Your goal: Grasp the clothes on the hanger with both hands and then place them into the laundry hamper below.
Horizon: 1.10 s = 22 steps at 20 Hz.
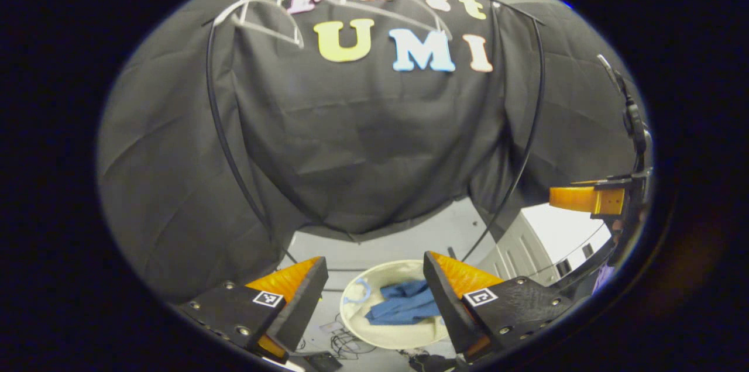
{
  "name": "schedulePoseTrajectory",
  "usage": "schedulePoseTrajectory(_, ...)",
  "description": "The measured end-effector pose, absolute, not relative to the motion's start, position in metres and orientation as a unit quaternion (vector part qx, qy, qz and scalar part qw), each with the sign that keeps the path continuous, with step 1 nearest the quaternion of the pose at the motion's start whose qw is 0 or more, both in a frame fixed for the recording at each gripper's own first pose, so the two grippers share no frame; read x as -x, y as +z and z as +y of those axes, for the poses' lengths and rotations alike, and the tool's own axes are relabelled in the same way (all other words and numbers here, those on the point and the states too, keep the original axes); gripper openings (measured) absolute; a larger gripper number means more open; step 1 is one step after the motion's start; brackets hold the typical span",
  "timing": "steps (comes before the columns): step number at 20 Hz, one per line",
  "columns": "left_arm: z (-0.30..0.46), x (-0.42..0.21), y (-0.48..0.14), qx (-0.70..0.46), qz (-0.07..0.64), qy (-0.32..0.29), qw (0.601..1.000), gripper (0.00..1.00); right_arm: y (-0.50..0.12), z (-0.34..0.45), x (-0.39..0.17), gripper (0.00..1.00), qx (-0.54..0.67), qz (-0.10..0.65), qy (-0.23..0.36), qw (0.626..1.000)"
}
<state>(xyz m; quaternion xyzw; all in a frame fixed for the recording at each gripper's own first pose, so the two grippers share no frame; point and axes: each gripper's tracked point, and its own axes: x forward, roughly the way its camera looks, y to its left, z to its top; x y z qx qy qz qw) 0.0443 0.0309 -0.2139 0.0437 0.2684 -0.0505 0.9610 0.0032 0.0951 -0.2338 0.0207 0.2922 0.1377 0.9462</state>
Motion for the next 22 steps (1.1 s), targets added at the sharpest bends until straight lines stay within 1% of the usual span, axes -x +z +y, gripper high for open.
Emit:
schedulePoseTrajectory(2, 0.004, -0.05, -0.166, -0.043, 0.224, -0.042, 0.973, 0.94, -0.191, 0.067, -0.02, 0.95, -0.022, 0.24, 0.126, 0.962)
schedulePoseTrajectory(3, -0.011, -0.052, -0.139, -0.045, 0.201, -0.035, 0.978, 0.96, -0.171, 0.053, -0.025, 0.95, -0.018, 0.213, 0.123, 0.969)
schedulePoseTrajectory(4, -0.024, -0.052, -0.114, -0.046, 0.178, -0.03, 0.983, 0.96, -0.147, 0.038, -0.031, 0.92, -0.011, 0.182, 0.121, 0.976)
schedulePoseTrajectory(5, -0.035, -0.053, -0.09, -0.046, 0.155, -0.025, 0.987, 0.94, -0.124, 0.022, -0.036, 0.95, -0.004, 0.152, 0.118, 0.981)
schedulePoseTrajectory(6, -0.048, -0.045, -0.055, -0.047, 0.13, -0.018, 0.99, 0.94, -0.101, 0.009, -0.041, 0.92, 0.001, 0.121, 0.116, 0.986)
schedulePoseTrajectory(7, -0.057, -0.041, -0.027, -0.048, 0.108, -0.011, 0.993, 0.94, -0.079, -0.003, -0.045, 0.95, 0.003, 0.093, 0.114, 0.989)
schedulePoseTrajectory(8, -0.065, -0.034, -0.002, -0.049, 0.087, -0.005, 0.995, 0.94, -0.058, -0.013, -0.05, 0.95, 0.005, 0.066, 0.114, 0.991)
schedulePoseTrajectory(9, -0.072, -0.027, 0.023, -0.05, 0.068, 0.0, 0.996, 0.94, -0.04, -0.024, -0.056, 0.91, 0.007, 0.042, 0.112, 0.993)
schedulePoseTrajectory(10, -0.082, -0.02, 0.041, -0.051, 0.051, 0.006, 0.997, 0.94, -0.026, -0.033, -0.06, 0.91, 0.01, 0.022, 0.109, 0.994)
schedulePoseTrajectory(11, -0.089, -0.013, 0.057, -0.049, 0.036, 0.012, 0.998, 0.94, -0.013, -0.041, -0.062, 0.95, 0.013, 0.005, 0.106, 0.994)
schedulePoseTrajectory(12, -0.093, -0.004, 0.073, -0.043, 0.023, 0.017, 0.999, 0.94, 0.0, -0.048, -0.062, 0.95, 0.016, -0.011, 0.104, 0.994)
schedulePoseTrajectory(13, -0.1, 0.005, 0.081, -0.034, 0.011, 0.023, 0.999, 0.94, 0.011, -0.054, -0.062, 0.92, 0.018, -0.024, 0.102, 0.994)
schedulePoseTrajectory(15, -0.109, 0.026, 0.099, -0.012, -0.005, 0.028, 1.0, 0.94, 0.026, -0.061, -0.06, 0.92, 0.021, -0.037, 0.1, 0.994)
schedulePoseTrajectory(16, -0.112, 0.033, 0.106, -0.004, -0.016, 0.028, 0.999, 0.94, 0.03, -0.066, -0.057, 0.95, 0.018, -0.039, 0.099, 0.994)
schedulePoseTrajectory(17, -0.112, 0.034, 0.109, -0.001, -0.024, 0.029, 0.999, 0.94, 0.034, -0.069, -0.055, 0.95, 0.013, -0.04, 0.095, 0.995)
schedulePoseTrajectory(18, -0.109, 0.034, 0.11, -0.001, -0.032, 0.03, 0.999, 0.94, 0.036, -0.074, -0.052, 0.95, 0.007, -0.04, 0.089, 0.995)
schedulePoseTrajectory(19, -0.105, 0.034, 0.113, -0.003, -0.036, 0.03, 0.999, 0.94, 0.035, -0.077, -0.049, 0.92, 0.0, -0.037, 0.082, 0.996)
schedulePoseTrajectory(22, -0.082, 0.046, 0.11, 0.001, -0.043, 0.04, 0.998, 0.94, 0.026, -0.078, -0.039, 0.91, 0.001, -0.022, 0.071, 0.997)
